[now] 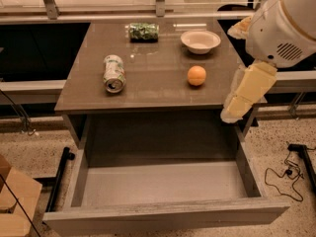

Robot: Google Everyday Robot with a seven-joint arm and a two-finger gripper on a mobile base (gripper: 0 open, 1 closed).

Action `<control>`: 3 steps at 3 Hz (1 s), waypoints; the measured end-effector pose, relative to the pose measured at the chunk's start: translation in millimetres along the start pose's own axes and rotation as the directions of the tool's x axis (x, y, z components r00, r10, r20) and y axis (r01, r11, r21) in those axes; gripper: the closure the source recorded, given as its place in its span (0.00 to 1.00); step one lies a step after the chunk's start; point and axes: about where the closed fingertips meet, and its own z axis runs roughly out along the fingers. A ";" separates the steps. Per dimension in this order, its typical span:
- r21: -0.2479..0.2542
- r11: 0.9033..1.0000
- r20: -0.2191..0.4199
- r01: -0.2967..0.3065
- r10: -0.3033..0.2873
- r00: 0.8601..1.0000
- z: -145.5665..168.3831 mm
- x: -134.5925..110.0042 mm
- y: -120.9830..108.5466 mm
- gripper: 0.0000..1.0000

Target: Place 7up can into top drawer

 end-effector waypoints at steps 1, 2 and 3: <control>0.011 1.000 0.011 -0.023 0.023 1.000 5.3 -3.1 -2.5 0.00; 0.030 0.997 0.080 -0.065 0.063 0.995 35.6 -26.0 -16.4 0.00; 0.007 0.997 0.169 -0.077 0.075 0.983 80.0 -57.7 -34.6 0.00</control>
Offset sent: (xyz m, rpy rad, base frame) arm 0.0727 0.0648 -0.0301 0.1997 -0.0644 -0.0791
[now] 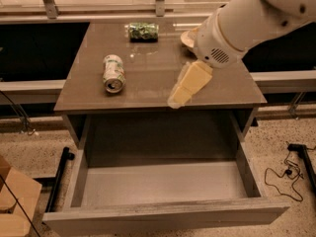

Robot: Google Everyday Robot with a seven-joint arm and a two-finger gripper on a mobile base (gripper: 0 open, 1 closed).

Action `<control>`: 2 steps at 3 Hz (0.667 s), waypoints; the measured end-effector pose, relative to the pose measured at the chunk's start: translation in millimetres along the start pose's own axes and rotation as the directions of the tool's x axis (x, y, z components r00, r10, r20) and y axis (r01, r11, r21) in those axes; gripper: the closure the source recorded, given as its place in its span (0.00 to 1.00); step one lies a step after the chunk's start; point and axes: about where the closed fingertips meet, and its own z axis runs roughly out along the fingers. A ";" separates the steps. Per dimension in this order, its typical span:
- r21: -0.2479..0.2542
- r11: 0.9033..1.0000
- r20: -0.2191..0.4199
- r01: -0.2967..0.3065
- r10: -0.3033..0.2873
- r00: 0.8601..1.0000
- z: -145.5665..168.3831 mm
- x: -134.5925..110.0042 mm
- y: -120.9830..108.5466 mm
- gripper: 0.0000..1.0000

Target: Place 7up can into top drawer

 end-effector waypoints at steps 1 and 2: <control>-0.060 0.998 0.055 0.002 0.002 0.998 54.1 -25.0 -9.7 0.00; -0.148 0.988 0.094 0.053 -0.039 0.995 113.7 -62.5 -9.9 0.00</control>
Offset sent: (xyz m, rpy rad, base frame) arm 0.0839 0.1466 -0.0686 0.0963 0.1088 0.2243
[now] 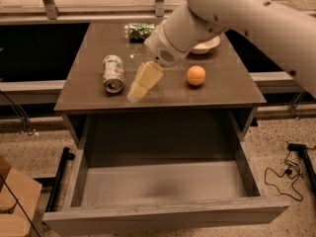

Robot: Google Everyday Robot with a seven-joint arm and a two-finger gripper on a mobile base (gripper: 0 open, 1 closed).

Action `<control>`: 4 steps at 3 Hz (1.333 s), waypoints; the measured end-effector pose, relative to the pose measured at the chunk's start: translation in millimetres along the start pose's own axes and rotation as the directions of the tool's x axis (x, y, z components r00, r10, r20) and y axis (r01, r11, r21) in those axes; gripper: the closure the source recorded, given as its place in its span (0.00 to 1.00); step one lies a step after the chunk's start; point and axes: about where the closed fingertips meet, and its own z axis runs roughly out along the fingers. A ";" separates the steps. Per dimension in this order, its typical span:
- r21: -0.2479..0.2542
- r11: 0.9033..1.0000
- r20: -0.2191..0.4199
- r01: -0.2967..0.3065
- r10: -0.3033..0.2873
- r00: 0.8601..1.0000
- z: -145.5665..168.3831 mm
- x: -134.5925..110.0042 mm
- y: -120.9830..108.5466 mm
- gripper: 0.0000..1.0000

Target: Place 7up can into top drawer

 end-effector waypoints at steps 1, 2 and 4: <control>-0.048 0.998 0.015 0.030 -0.030 0.999 32.8 -19.3 -4.8 0.00; -0.082 0.996 0.057 0.029 -0.025 0.998 78.0 -31.9 -19.4 0.00; -0.076 0.997 0.094 -0.016 0.023 0.995 114.4 -29.2 -50.8 0.00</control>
Offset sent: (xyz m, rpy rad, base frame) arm 0.0601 0.0937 -0.0505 0.0767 0.0501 0.1109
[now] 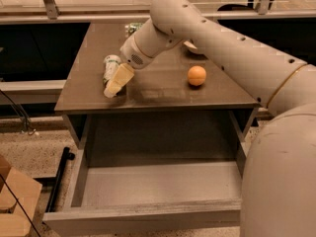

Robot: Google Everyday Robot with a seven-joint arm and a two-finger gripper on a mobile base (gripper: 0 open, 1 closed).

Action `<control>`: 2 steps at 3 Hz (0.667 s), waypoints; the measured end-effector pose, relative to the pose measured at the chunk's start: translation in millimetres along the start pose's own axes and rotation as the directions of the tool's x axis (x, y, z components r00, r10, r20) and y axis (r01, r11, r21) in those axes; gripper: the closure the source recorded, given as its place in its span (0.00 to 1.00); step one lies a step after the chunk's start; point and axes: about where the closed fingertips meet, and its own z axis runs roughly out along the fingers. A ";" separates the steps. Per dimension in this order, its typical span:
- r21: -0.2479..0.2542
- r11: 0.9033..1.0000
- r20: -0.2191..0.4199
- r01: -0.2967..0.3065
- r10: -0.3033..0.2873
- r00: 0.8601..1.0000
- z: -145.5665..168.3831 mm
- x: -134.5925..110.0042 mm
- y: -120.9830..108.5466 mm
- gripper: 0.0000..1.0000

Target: Place 7up can into top drawer

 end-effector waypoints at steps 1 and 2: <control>-0.005 1.000 0.007 -0.011 0.011 1.000 9.5 0.8 -7.5 0.00; -0.032 0.999 0.003 0.025 -0.025 1.000 15.2 -3.3 -5.1 0.18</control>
Offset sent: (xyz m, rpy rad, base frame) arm 0.0074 0.0155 -0.0051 -0.0166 -0.0078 0.0905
